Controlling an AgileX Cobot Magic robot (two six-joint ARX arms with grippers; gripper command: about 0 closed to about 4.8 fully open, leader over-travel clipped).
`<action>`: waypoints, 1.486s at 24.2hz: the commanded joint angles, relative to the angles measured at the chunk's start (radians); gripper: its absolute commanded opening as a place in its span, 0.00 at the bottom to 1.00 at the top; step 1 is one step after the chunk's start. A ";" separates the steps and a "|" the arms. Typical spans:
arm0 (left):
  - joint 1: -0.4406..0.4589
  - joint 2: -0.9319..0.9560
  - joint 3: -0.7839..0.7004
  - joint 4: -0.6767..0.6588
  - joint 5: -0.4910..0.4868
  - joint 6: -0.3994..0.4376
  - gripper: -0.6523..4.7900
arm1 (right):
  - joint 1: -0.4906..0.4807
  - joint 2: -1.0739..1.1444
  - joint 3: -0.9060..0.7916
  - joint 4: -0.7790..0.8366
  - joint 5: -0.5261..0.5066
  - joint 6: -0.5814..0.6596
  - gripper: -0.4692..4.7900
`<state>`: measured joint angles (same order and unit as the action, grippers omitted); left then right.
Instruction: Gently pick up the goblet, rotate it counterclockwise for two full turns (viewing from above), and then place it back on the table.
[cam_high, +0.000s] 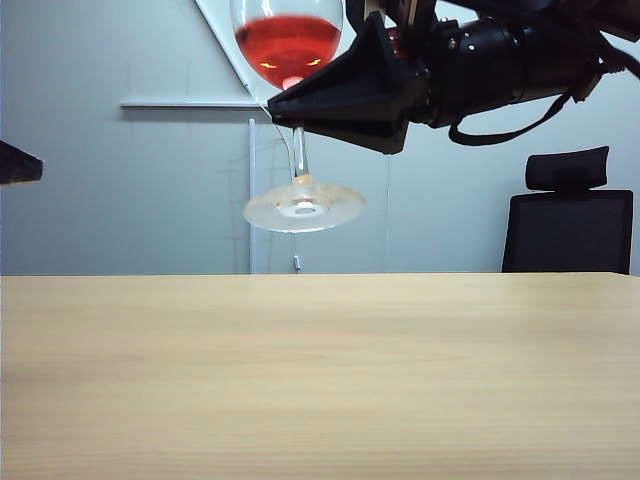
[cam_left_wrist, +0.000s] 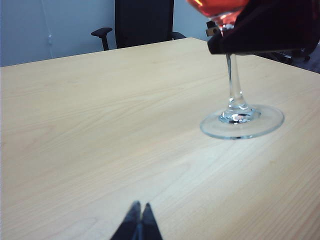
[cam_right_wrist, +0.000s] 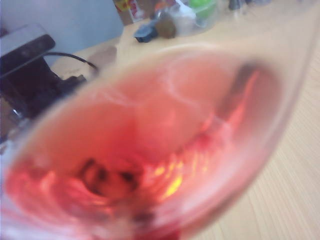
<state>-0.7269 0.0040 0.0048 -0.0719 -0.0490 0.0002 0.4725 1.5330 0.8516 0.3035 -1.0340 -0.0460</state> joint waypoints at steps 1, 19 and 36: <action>-0.001 0.002 0.004 0.005 0.004 0.000 0.11 | 0.001 -0.028 -0.028 0.168 -0.015 0.077 0.08; -0.001 0.002 0.004 0.005 0.004 0.000 0.11 | 0.001 -0.047 -0.259 0.604 0.438 0.198 0.08; -0.001 0.002 0.004 0.005 0.004 0.000 0.11 | 0.027 0.208 -0.265 0.880 0.564 0.015 0.08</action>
<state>-0.7269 0.0044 0.0048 -0.0715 -0.0490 0.0002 0.4988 1.7332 0.5793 1.1011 -0.4683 -0.0238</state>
